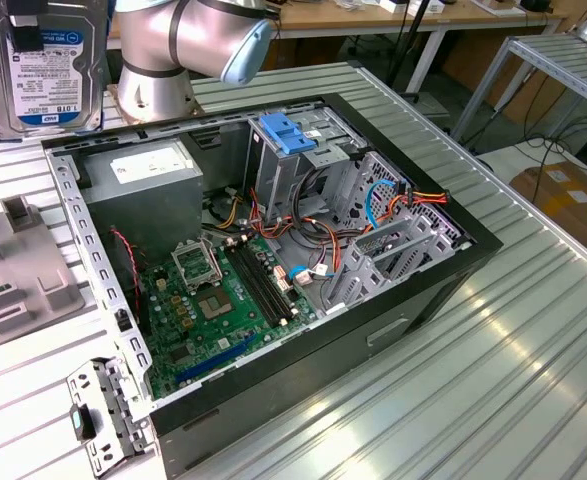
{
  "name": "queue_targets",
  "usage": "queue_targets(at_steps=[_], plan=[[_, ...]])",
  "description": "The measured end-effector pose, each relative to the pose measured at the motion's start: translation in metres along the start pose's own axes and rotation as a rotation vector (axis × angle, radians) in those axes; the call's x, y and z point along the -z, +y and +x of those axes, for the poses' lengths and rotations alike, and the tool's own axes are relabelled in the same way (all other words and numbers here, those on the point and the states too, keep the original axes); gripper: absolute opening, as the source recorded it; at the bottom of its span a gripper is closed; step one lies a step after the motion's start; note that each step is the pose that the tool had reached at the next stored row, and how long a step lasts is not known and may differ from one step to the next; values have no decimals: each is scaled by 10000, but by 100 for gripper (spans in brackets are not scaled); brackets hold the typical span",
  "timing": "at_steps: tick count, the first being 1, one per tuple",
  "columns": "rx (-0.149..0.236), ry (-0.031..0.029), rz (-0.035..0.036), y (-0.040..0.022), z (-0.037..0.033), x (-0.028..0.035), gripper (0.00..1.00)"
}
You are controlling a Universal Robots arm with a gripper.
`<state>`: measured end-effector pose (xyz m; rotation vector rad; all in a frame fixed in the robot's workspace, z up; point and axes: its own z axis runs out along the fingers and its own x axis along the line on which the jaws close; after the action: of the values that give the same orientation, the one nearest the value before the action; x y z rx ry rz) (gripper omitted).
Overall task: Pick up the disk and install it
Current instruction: 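Pick up the disk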
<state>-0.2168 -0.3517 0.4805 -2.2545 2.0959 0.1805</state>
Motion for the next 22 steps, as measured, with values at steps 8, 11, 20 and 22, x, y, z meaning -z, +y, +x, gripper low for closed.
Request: queue_targets(at_steps=[8, 11, 20, 22], plan=[[1, 0, -1, -11, 81, 7, 36], [0, 0, 0, -15, 109, 10, 36], [0, 0, -1, -25, 219, 22, 36], [0, 0, 0, -27, 243, 24, 36]])
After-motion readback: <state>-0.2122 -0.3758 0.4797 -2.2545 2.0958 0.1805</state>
